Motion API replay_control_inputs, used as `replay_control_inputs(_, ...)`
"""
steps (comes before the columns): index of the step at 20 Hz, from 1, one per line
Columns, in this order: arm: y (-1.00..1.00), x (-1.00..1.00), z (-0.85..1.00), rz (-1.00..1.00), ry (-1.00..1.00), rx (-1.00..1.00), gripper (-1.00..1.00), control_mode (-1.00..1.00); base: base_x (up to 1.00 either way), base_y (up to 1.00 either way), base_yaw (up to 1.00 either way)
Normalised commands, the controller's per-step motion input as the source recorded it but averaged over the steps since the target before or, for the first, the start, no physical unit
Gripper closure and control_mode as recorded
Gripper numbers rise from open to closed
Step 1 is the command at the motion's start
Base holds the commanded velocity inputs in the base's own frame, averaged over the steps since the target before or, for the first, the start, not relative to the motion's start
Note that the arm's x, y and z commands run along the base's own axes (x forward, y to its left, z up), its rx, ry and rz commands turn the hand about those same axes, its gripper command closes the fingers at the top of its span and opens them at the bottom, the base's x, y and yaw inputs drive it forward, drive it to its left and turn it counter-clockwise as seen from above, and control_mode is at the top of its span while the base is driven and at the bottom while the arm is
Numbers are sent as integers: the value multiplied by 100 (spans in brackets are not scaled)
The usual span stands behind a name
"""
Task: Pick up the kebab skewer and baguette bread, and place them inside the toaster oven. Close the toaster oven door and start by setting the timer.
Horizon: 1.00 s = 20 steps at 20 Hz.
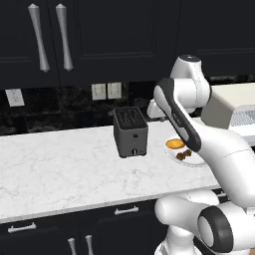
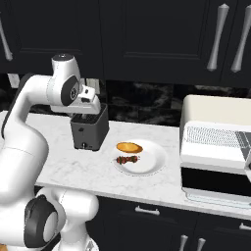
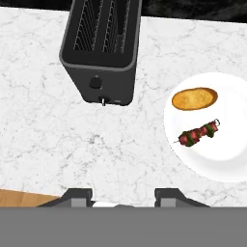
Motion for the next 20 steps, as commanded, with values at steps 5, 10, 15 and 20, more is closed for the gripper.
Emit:
replay_control_inputs(5, 0, 0, 0, 0, 0, 0, -100, 100, 0, 0, 0)
replay_control_inputs(10, 0, 0, 0, 0, 0, 0, -100, 100, 0, 0, 0)
replay_control_inputs(15, 0, 0, 0, 0, 0, 0, -100, 100, -1, -73, -1)
replay_control_inputs(20, 0, 0, 0, 0, 0, 0, -100, 100, 0, -75, -1)
